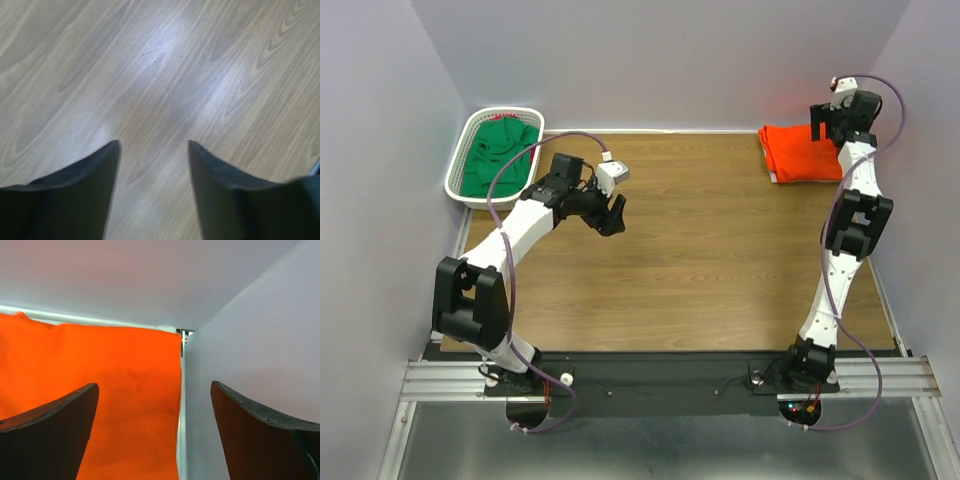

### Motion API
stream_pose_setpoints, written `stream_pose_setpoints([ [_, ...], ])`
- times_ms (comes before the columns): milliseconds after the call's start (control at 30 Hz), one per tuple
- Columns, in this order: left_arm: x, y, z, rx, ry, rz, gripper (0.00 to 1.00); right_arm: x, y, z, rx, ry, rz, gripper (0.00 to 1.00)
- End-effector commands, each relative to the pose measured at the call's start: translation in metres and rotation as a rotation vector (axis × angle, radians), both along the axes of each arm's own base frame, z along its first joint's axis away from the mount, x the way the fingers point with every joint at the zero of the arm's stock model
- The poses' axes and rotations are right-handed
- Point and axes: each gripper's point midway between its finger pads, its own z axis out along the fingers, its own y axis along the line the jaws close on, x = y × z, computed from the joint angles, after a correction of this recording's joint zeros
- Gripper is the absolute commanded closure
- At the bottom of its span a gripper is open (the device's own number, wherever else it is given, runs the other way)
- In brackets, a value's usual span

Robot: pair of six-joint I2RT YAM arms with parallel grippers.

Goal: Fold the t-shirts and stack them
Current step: Neatly place the folded tshirt to the corner

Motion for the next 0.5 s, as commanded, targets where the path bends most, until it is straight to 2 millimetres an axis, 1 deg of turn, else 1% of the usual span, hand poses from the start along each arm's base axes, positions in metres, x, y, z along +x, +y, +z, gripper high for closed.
stream_pose_setpoints([
  [0,0.015,0.003,0.054,-0.104,-0.116,0.024,0.15,-0.011,0.018,0.122,0.085,-0.235,0.032,0.00],
  [33,0.018,0.006,0.064,-0.114,-0.142,0.036,0.14,-0.022,0.029,0.146,0.104,-0.259,0.066,0.00],
  [67,0.023,0.009,0.070,-0.119,-0.166,0.053,0.02,-0.028,0.038,0.133,0.157,-0.225,0.088,0.00],
  [133,0.028,0.013,0.081,-0.130,-0.184,0.081,0.01,-0.040,0.056,0.141,0.229,-0.219,0.137,0.00],
  [167,0.034,0.018,0.093,-0.134,-0.213,0.111,0.01,-0.052,0.063,0.151,0.262,-0.219,0.138,0.00],
  [200,0.040,0.020,0.101,-0.155,-0.222,0.155,0.01,-0.059,0.071,0.152,0.329,-0.200,0.136,0.00],
  [233,0.050,0.025,0.111,-0.163,-0.238,0.216,0.01,-0.066,0.076,0.153,0.362,-0.187,0.137,0.00],
  [267,0.058,0.029,0.116,-0.158,-0.251,0.271,0.01,-0.074,0.083,0.157,0.388,-0.180,0.148,0.00],
  [300,0.063,0.036,0.115,-0.128,-0.250,0.299,0.01,-0.089,0.092,0.160,0.423,-0.163,0.156,0.00],
  [333,0.070,0.036,0.121,-0.112,-0.268,0.283,0.01,-0.100,0.103,0.156,0.461,-0.129,0.184,0.00],
  [367,0.071,0.037,0.119,-0.097,-0.260,0.278,0.01,-0.108,0.109,0.155,0.491,-0.109,0.187,0.00],
  [400,0.070,0.037,0.115,-0.086,-0.247,0.278,0.01,-0.121,0.118,0.161,0.537,-0.095,0.192,0.00],
  [433,0.070,0.037,0.108,-0.081,-0.229,0.278,0.01,-0.136,0.133,0.139,0.602,0.006,0.222,0.00],
  [467,0.068,0.037,0.103,-0.078,-0.217,0.272,0.01,-0.145,0.141,0.131,0.626,0.051,0.224,0.00],
])
